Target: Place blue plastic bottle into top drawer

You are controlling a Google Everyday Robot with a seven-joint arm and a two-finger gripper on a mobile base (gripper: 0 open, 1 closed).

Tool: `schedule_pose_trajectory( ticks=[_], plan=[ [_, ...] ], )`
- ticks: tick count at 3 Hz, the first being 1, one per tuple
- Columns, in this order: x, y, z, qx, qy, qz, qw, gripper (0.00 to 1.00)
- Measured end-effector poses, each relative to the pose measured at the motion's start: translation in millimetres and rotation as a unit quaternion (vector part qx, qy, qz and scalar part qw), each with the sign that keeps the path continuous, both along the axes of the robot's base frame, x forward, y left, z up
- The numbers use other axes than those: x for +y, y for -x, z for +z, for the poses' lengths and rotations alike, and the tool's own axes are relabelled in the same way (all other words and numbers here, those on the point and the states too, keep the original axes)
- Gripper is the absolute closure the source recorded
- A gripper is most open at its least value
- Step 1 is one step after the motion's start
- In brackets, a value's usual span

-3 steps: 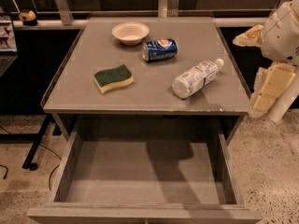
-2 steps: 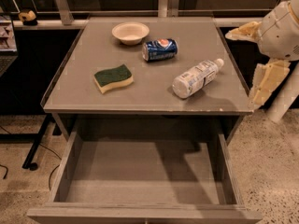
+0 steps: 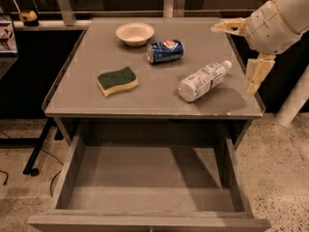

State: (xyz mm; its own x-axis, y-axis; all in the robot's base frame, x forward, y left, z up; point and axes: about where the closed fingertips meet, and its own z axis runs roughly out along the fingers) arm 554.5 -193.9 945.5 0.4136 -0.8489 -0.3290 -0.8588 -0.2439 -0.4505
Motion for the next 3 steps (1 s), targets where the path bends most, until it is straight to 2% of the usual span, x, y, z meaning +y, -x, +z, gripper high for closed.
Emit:
schedule_pose_trajectory(
  ticks=[1,2,3],
  plan=[
    [22,-21,-6,-0.008,0.002,0.053,0.9986,0.00],
    [48,-34,-12,-0.011,0.030,0.095,0.9950,0.00],
    [57,-43,-27,-0.003,0.064,0.105,0.9925,0.00]
  ],
)
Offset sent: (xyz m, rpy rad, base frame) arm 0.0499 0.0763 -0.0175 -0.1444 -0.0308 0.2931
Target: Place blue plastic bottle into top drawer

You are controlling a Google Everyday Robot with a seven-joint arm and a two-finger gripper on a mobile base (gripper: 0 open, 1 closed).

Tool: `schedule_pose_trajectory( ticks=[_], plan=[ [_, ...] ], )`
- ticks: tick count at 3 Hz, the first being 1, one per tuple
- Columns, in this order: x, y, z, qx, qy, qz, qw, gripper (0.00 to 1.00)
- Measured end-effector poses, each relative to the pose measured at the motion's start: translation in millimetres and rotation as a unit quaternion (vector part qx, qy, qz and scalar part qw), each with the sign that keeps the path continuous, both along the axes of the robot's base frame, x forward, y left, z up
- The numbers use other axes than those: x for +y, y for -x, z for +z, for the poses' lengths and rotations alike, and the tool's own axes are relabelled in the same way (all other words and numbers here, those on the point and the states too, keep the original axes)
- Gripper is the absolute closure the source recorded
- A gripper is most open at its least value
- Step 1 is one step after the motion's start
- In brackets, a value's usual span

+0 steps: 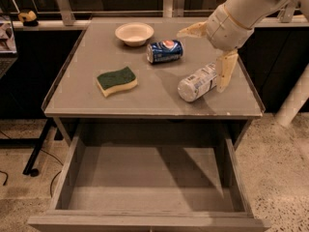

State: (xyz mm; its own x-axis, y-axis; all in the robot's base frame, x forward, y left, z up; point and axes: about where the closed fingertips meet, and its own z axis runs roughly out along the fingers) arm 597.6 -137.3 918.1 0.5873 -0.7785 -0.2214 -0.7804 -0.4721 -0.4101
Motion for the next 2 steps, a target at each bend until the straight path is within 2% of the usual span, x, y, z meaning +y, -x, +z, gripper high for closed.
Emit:
schedule_pose_trajectory(
  ticks=[2],
  plan=[
    [-19,-1,-42,0.038,0.038,-0.034,0.9980,0.00]
  ],
)
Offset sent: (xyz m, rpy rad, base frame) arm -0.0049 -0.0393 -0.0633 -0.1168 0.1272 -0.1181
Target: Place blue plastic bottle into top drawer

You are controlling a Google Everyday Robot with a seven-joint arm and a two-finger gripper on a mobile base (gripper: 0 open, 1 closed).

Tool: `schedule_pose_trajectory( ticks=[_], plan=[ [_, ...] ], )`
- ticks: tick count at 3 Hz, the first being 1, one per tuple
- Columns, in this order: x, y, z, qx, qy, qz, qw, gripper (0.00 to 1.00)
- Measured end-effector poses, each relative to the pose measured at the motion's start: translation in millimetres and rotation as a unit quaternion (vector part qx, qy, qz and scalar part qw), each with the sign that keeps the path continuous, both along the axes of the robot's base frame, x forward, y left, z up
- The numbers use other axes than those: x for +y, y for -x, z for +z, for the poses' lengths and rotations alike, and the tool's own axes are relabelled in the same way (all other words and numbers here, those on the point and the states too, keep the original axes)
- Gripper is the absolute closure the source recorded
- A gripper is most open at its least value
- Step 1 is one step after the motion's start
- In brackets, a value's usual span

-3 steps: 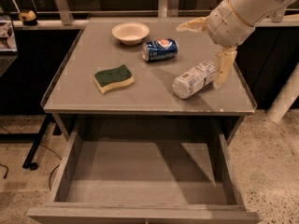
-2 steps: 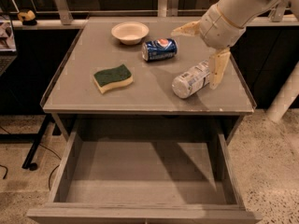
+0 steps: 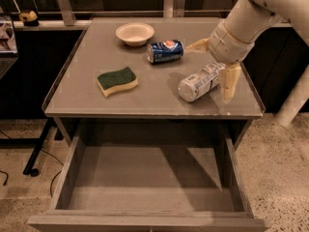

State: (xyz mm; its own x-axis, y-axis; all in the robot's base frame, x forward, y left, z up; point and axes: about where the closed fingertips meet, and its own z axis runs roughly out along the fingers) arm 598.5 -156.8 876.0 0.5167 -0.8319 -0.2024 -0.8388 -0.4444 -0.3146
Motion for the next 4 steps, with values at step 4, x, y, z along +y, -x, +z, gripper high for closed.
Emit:
schedule_pose_trajectory(
  ticks=[4],
  plan=[
    [18,-3,-23,0.028,-0.005,-0.026,0.9992,0.00]
  ],
)
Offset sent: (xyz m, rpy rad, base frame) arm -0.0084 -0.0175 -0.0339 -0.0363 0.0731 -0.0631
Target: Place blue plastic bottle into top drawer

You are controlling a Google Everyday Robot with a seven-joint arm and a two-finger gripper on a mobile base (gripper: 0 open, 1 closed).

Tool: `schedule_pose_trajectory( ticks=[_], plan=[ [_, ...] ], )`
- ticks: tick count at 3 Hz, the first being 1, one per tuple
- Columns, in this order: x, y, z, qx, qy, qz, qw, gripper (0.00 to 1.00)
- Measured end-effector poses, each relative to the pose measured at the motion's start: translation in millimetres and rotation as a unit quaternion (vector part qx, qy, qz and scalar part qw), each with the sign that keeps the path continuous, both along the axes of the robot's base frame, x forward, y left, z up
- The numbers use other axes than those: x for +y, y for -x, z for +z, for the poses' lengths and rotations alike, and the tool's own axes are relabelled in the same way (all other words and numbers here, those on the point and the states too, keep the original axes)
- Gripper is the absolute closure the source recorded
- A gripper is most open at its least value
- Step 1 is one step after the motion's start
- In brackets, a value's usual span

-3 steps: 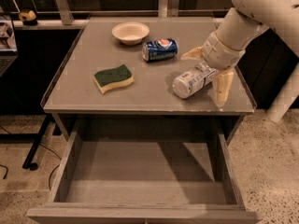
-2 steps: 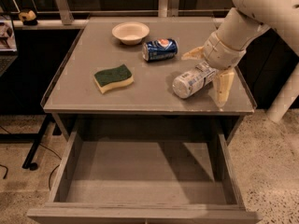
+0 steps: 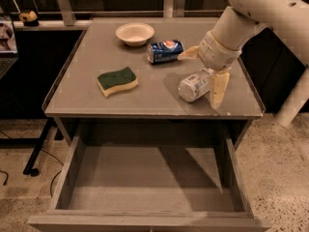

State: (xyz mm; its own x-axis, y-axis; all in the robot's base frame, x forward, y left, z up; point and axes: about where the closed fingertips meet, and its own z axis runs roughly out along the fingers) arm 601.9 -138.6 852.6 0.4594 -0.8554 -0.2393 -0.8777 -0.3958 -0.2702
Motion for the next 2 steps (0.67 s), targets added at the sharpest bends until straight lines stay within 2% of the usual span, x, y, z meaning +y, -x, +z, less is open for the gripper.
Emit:
schedule_pose_trajectory(
  ticks=[1,2],
  plan=[
    [0.0,0.0,0.0,0.000,0.000,0.000,1.0000,0.19],
    [0.0,0.0,0.0,0.000,0.000,0.000,1.0000,0.42]
  ],
)
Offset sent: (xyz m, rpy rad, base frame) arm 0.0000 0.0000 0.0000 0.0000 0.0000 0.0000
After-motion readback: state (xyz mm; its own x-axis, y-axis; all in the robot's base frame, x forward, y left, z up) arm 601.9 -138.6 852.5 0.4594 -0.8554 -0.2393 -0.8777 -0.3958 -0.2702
